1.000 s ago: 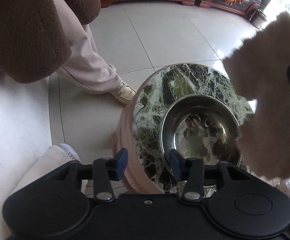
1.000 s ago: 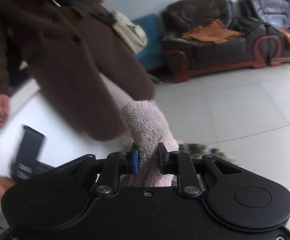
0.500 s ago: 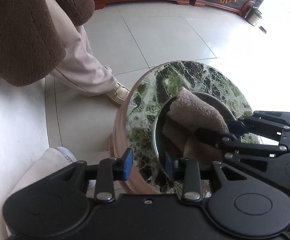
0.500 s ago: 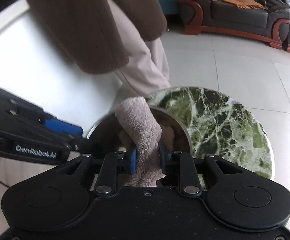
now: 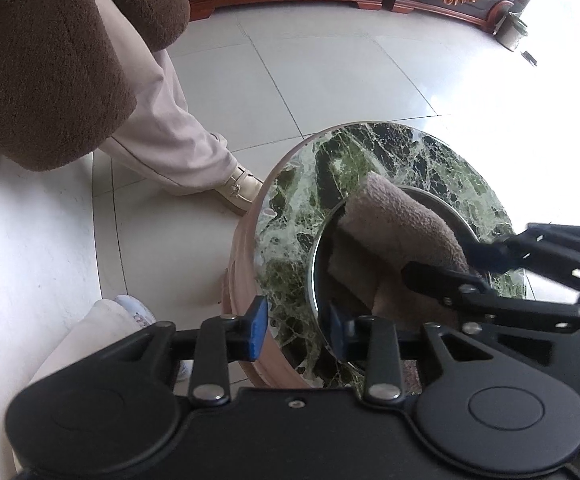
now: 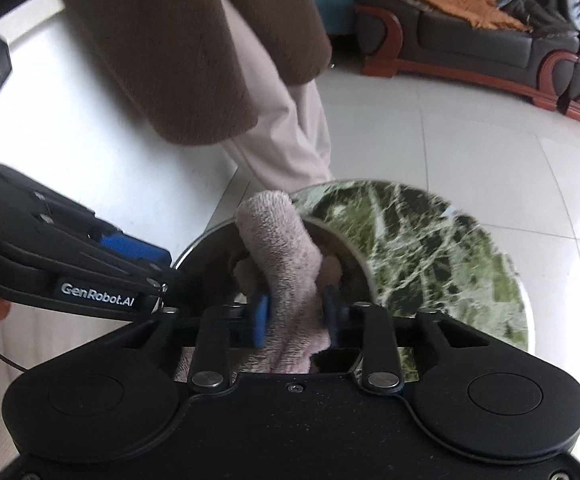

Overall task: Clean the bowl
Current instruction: 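Lower the towel into the steel bowl with the right gripper while the left gripper grips the bowl rim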

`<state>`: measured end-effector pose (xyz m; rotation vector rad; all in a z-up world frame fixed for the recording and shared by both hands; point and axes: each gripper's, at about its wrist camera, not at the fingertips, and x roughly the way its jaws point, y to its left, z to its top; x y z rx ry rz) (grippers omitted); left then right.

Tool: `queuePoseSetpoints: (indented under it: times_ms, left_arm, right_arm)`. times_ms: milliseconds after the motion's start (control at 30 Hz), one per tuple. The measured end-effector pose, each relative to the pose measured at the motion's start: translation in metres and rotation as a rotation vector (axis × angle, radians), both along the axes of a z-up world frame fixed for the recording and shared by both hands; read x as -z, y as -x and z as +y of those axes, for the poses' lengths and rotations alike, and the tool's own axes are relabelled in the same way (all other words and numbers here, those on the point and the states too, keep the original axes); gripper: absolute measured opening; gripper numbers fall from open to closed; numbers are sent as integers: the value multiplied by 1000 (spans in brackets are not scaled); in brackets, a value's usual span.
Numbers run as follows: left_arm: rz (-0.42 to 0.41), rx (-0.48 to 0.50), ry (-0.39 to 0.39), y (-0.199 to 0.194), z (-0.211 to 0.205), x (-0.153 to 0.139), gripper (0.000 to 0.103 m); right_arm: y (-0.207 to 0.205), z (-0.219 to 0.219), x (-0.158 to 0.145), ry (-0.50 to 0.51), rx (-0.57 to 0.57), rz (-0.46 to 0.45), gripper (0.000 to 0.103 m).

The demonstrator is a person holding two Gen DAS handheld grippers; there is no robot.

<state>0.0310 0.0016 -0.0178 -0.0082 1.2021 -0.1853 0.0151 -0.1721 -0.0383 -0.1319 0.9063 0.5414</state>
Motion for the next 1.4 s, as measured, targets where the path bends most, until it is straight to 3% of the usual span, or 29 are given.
queuePoseSetpoints:
  times_ms: [133, 333, 633, 900, 1100, 1233, 1400]
  left_arm:
    - [14, -3, -1, -3, -1, 4, 29]
    - [13, 10, -12, -3, -5, 9, 28]
    - [32, 35, -14, 0, -7, 16, 25]
    - [22, 39, -19, -2, -13, 16, 24]
    - [31, 43, -24, -2, -15, 16, 21]
    - [22, 42, -22, -6, -12, 14, 21]
    - [26, 42, -18, -10, -12, 14, 21]
  right_arm:
    - [4, 2, 0, 72, 9, -39, 19]
    - [11, 2, 7, 115, -27, -11, 19]
    - [1, 16, 8, 124, -37, -65, 19]
    - [18, 10, 12, 136, -78, -2, 19]
    - [9, 14, 2, 150, -58, -67, 19]
    - [18, 2, -8, 118, -38, -66, 30]
    - [37, -10, -31, 77, -33, -173, 30]
